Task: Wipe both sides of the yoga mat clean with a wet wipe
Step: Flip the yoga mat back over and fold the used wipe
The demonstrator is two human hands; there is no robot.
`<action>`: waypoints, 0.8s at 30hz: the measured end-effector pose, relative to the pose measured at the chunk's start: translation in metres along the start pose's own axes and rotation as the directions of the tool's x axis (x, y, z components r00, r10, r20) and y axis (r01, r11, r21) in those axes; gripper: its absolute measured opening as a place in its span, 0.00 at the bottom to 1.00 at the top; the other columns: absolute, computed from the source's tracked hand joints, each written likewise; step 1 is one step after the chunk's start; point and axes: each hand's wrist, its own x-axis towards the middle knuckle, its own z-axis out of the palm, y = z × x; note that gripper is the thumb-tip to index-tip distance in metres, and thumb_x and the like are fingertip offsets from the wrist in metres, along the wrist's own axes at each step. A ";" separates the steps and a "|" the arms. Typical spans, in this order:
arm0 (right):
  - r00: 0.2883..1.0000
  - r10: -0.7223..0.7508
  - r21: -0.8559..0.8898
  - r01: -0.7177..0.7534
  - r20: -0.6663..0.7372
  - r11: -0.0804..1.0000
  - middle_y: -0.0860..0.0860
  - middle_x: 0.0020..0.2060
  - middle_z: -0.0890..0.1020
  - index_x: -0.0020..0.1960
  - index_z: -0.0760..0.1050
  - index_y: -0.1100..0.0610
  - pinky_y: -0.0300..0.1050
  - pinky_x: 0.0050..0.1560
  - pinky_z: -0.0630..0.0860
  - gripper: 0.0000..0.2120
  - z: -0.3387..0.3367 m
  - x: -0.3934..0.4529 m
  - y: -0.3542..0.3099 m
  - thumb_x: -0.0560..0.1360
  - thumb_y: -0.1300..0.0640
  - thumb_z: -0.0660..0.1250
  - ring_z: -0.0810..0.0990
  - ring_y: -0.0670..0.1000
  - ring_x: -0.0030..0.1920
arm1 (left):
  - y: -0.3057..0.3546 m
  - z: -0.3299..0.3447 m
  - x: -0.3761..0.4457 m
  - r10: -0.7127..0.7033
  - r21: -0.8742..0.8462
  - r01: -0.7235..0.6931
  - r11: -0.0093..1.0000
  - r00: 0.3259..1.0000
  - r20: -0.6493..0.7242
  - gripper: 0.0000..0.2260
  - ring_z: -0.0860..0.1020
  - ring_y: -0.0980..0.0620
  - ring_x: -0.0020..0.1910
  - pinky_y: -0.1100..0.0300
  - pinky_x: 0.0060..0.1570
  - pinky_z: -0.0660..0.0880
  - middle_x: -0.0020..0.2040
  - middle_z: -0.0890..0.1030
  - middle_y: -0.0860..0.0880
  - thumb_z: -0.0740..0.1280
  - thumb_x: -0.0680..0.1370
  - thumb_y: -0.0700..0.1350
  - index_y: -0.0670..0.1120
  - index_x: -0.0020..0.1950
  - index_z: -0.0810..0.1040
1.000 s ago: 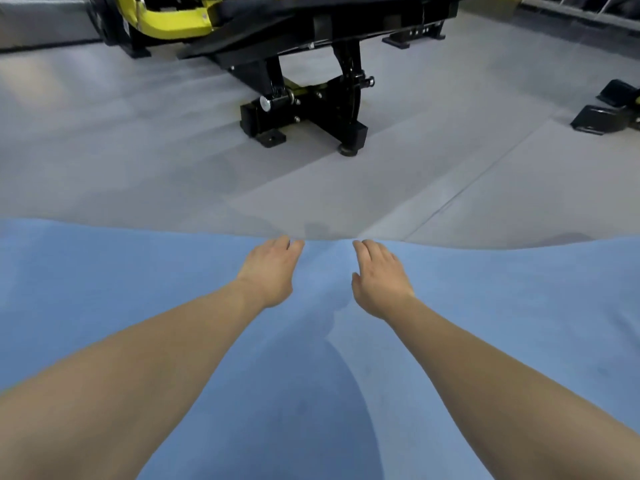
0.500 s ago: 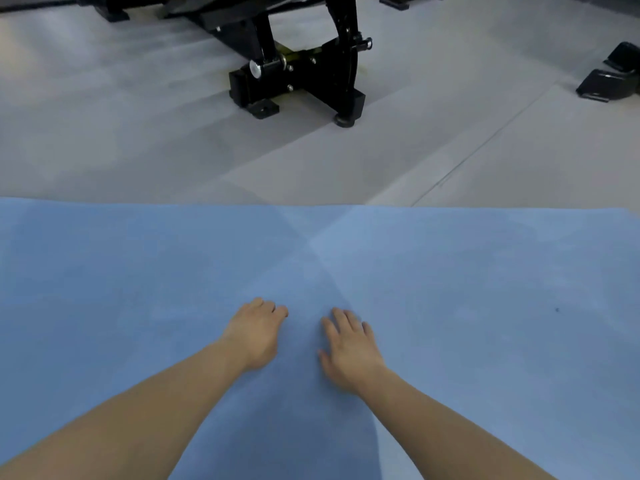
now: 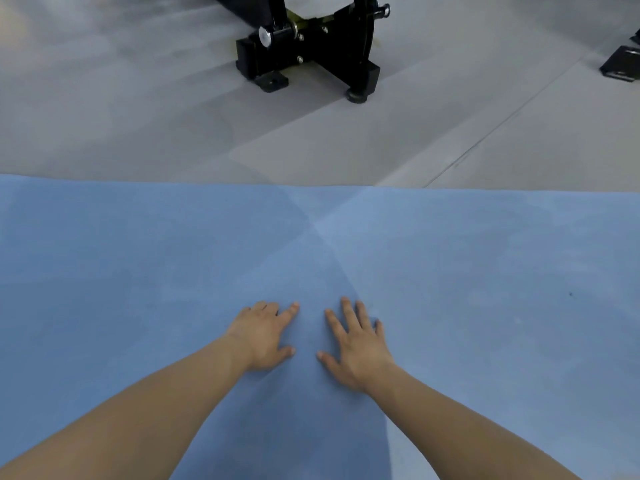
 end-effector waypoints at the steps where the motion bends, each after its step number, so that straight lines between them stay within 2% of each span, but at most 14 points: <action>1: 1.000 -0.005 -0.003 0.005 0.004 1.000 0.51 0.77 0.33 0.79 0.36 0.46 0.65 0.74 0.45 0.39 0.002 -0.002 0.000 0.76 0.31 0.49 0.32 0.58 0.76 | 0.002 0.001 -0.002 -0.003 -0.008 0.004 1.000 1.000 0.004 0.40 0.65 0.43 0.72 0.49 0.70 0.64 0.72 0.66 0.45 0.59 0.79 0.66 0.54 0.83 0.44; 8: 1.000 -0.019 0.012 0.018 0.010 1.000 0.50 0.77 0.32 0.79 0.36 0.46 0.65 0.74 0.44 0.39 0.007 -0.015 -0.001 0.76 0.31 0.48 0.31 0.57 0.76 | 0.012 0.007 -0.015 -0.001 -0.011 0.001 1.000 1.000 0.018 0.40 0.65 0.43 0.72 0.49 0.70 0.65 0.72 0.66 0.45 0.59 0.79 0.66 0.52 0.83 0.43; 11: 1.000 -0.011 0.023 0.010 0.021 1.000 0.50 0.77 0.33 0.79 0.38 0.45 0.65 0.73 0.46 0.39 0.004 -0.014 -0.002 0.76 0.31 0.50 0.33 0.57 0.77 | 0.011 0.001 -0.013 0.003 0.016 -0.004 1.000 0.998 0.067 0.39 0.64 0.43 0.73 0.48 0.71 0.64 0.74 0.65 0.44 0.59 0.79 0.65 0.51 0.83 0.44; 14: 1.000 0.008 0.058 -0.009 0.021 0.998 0.51 0.78 0.40 0.79 0.46 0.47 0.62 0.74 0.51 0.37 -0.012 -0.010 -0.004 0.77 0.33 0.54 0.40 0.56 0.78 | 0.007 -0.017 -0.010 -0.008 -0.009 0.009 1.000 0.999 0.050 0.33 0.65 0.42 0.72 0.49 0.70 0.66 0.73 0.66 0.42 0.60 0.80 0.59 0.50 0.81 0.54; 17: 0.992 -0.009 0.109 0.023 -0.122 0.994 0.55 0.77 0.52 0.77 0.56 0.53 0.56 0.73 0.59 0.32 -0.041 -0.004 -0.009 0.78 0.41 0.59 0.53 0.57 0.76 | 0.001 -0.043 -0.012 -0.051 -0.214 0.034 0.976 0.996 -0.072 0.24 0.68 0.41 0.69 0.52 0.68 0.67 0.68 0.70 0.42 0.62 0.78 0.48 0.46 0.75 0.65; 19: 0.967 -0.033 0.203 0.086 -0.252 0.975 0.55 0.71 0.65 0.73 0.63 0.54 0.52 0.67 0.66 0.26 -0.064 0.000 -0.015 0.78 0.47 0.61 0.66 0.57 0.70 | -0.002 -0.061 -0.017 -0.126 -0.439 0.046 0.897 0.980 -0.154 0.21 0.72 0.42 0.65 0.56 0.64 0.68 0.65 0.72 0.42 0.62 0.77 0.40 0.45 0.70 0.70; 20: 0.955 -0.037 0.273 0.121 -0.293 0.955 0.53 0.67 0.70 0.70 0.67 0.53 0.50 0.64 0.69 0.23 -0.077 0.001 -0.020 0.78 0.49 0.62 0.72 0.55 0.65 | -0.004 -0.071 -0.021 -0.178 -0.560 0.055 0.827 0.970 -0.167 0.19 0.74 0.43 0.62 0.57 0.60 0.70 0.63 0.74 0.42 0.61 0.77 0.38 0.46 0.69 0.71; 22: 0.943 -0.028 0.415 0.173 -0.332 0.893 0.50 0.57 0.77 0.65 0.72 0.52 0.48 0.58 0.74 0.17 -0.101 0.002 -0.034 0.77 0.51 0.64 0.78 0.50 0.54 | -0.010 -0.089 -0.031 -0.258 -0.771 0.059 0.635 0.956 -0.139 0.19 0.77 0.46 0.54 0.58 0.49 0.73 0.59 0.76 0.46 0.61 0.78 0.37 0.49 0.69 0.70; 24: 0.947 0.001 0.576 0.195 -0.322 0.794 0.45 0.48 0.80 0.61 0.75 0.50 0.42 0.48 0.76 0.13 -0.126 0.000 -0.051 0.76 0.52 0.65 0.79 0.45 0.46 | -0.017 -0.104 -0.046 -0.264 -0.899 0.013 0.437 0.958 -0.115 0.26 0.80 0.48 0.53 0.58 0.43 0.75 0.58 0.77 0.51 0.66 0.79 0.38 0.54 0.74 0.65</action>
